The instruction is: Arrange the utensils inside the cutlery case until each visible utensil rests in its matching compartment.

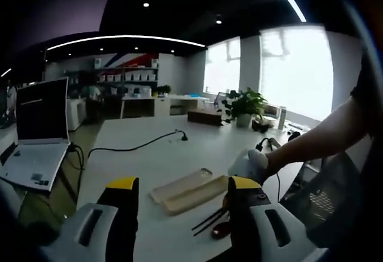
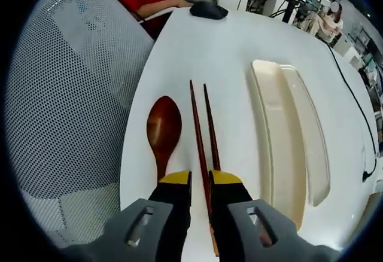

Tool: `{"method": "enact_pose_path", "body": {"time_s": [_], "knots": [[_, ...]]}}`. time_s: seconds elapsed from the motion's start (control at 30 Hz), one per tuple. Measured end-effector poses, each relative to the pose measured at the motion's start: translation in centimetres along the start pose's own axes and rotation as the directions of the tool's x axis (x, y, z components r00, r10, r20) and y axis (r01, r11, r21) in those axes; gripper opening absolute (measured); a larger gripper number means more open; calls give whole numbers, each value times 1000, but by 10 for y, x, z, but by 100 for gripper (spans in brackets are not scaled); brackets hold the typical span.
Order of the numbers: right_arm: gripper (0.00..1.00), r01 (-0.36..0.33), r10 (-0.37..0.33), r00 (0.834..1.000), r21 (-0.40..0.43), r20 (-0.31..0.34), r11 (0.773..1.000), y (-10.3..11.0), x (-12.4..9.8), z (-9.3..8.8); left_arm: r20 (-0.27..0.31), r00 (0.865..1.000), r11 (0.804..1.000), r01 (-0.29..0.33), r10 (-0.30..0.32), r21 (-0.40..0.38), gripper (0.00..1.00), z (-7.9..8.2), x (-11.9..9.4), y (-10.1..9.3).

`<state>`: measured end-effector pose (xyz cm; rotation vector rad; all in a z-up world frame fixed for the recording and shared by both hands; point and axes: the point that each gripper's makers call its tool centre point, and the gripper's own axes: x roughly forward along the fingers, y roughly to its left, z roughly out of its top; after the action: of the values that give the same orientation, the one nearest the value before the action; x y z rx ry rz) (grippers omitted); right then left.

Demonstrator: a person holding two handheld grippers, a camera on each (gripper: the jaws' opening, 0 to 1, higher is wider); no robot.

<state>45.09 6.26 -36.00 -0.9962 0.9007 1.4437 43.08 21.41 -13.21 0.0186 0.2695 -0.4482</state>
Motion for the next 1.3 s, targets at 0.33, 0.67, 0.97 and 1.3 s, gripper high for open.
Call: {"method": "enact_pose_path", "body": {"time_s": [0.33,0.67,0.97,1.3], "knots": [[6,-26,18,993,-71,-114,997,2,4,3,4,1000,1000,4,-4,0,62,1,0,-1],[5,-43,28,987,-92,-160,995,2,5,4,12,1000,1000,8,-8,-10,62,2,1,-1],[5,-58,31,970,-107,-242,993,2,6,4,20,1000,1000,3,-3,-14,62,4,0,-1],[3,-59,46,986,-74,-162,996,1,4,4,25,1000,1000,-4,5,-19,62,5,0,1]]}}
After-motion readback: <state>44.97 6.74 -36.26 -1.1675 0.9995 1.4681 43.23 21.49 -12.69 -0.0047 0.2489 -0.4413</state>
